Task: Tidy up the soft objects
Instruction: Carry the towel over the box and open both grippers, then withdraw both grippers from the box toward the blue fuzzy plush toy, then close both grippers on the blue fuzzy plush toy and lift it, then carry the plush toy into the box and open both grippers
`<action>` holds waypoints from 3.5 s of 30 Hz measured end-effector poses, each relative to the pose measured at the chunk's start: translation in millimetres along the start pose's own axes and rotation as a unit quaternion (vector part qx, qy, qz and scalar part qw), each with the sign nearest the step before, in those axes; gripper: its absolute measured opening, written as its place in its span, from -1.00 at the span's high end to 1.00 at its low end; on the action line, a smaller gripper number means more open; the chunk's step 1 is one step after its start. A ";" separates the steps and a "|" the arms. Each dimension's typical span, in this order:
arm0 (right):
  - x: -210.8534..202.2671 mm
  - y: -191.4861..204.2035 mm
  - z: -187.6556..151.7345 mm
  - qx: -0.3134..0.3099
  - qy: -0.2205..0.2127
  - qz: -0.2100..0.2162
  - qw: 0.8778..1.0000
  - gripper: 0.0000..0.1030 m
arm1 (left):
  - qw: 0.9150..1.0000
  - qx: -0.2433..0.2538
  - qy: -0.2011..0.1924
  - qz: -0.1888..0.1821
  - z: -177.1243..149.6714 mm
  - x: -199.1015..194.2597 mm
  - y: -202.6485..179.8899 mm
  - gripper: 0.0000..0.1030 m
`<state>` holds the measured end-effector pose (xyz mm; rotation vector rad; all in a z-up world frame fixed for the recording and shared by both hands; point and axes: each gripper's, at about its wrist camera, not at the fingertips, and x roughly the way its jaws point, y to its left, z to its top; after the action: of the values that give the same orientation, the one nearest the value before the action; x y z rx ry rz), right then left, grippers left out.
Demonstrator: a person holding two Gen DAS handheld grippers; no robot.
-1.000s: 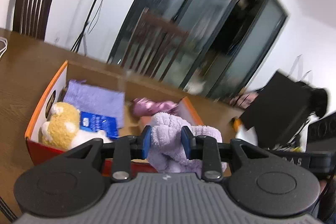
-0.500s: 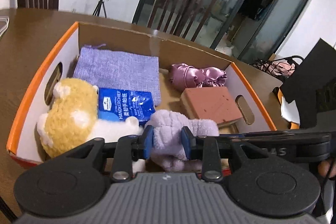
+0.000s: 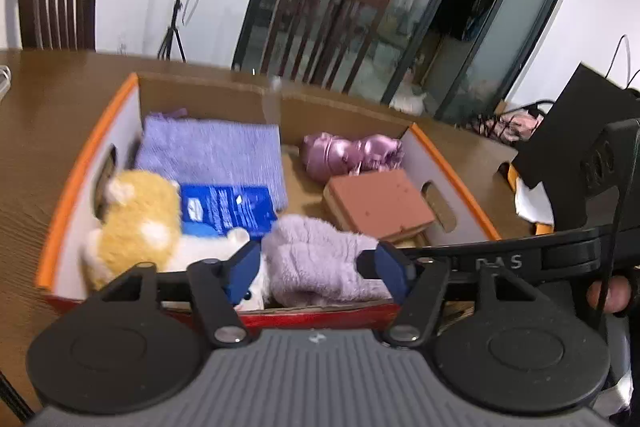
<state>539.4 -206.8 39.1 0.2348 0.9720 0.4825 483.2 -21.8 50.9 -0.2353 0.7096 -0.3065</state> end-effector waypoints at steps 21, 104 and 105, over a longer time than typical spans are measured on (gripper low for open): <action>-205.7 89.4 -95.7 -0.158 -0.209 -0.084 0.962 -0.81 | 0.984 0.079 -0.153 0.038 -52.9 -206.0 -25.7 -1.00; -33.4 86.8 -173.0 -0.142 -0.096 0.040 0.984 0.29 | 0.998 0.010 -0.017 -0.063 -163.9 -108.2 33.2 0.20; -37.9 89.6 -182.8 -0.137 -0.093 0.046 0.985 0.28 | 0.998 -0.009 -0.014 -0.065 -171.9 -118.2 36.2 0.20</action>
<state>343.2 -151.5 2.4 0.0756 0.7054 0.6609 290.6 35.2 -15.9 -0.3039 0.6701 -0.4208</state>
